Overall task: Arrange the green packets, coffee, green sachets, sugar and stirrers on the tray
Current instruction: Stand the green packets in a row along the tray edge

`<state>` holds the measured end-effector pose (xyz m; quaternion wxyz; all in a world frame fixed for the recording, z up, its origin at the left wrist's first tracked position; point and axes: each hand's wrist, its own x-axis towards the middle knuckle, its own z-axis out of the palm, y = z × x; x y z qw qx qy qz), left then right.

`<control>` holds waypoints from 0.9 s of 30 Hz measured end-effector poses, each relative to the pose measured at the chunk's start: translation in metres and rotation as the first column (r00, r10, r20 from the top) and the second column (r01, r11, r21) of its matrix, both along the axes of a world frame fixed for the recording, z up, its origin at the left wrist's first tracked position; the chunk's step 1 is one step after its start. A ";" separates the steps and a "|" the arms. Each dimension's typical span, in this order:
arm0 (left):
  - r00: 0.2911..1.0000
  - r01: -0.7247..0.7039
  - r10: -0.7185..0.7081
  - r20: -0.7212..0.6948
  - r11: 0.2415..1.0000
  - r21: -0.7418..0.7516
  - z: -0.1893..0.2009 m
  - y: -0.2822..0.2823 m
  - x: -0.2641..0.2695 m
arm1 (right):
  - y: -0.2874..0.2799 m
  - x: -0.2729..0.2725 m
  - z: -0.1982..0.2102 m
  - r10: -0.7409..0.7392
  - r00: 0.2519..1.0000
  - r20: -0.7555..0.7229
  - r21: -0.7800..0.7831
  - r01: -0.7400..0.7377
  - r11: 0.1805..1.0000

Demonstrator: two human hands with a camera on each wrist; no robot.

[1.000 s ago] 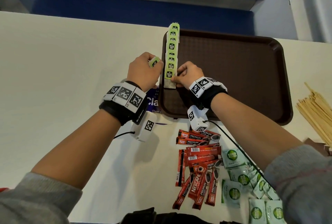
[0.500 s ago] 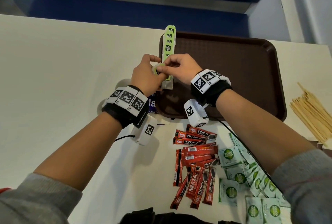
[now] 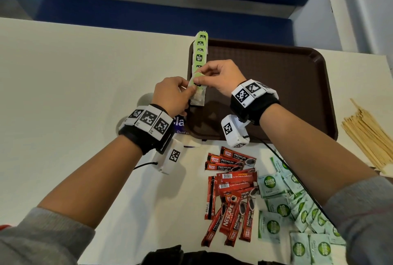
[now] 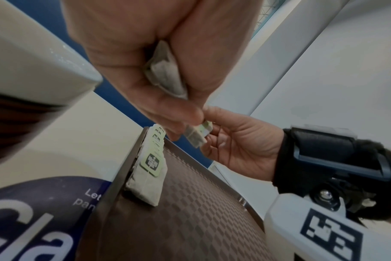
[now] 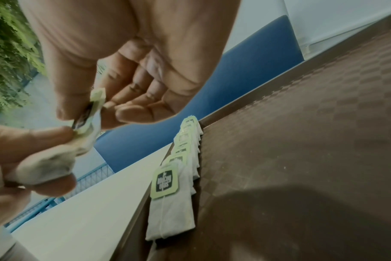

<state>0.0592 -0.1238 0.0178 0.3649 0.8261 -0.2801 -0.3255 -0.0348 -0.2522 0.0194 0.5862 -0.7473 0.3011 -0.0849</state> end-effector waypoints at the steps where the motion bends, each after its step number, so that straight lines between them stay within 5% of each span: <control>1: 1.000 -0.005 0.005 -0.002 1.000 -0.005 0.000 0.000 0.000 | 0.001 0.000 -0.001 -0.013 1.000 -0.001 0.015 0.013 1.000; 8: 1.000 -0.030 0.030 0.002 0.999 -0.018 0.000 0.003 0.000 | 0.005 -0.002 -0.010 -0.005 0.998 -0.062 0.158 0.014 0.987; 19: 0.994 -0.095 0.097 0.046 0.994 -0.046 0.006 0.004 0.007 | 0.011 -0.009 -0.039 0.098 0.913 -0.395 -0.028 -0.119 0.992; 27: 0.995 -0.079 0.081 0.050 0.996 -0.028 0.006 0.005 0.006 | 0.014 -0.009 -0.048 -0.072 0.907 -0.415 -0.209 -0.018 0.978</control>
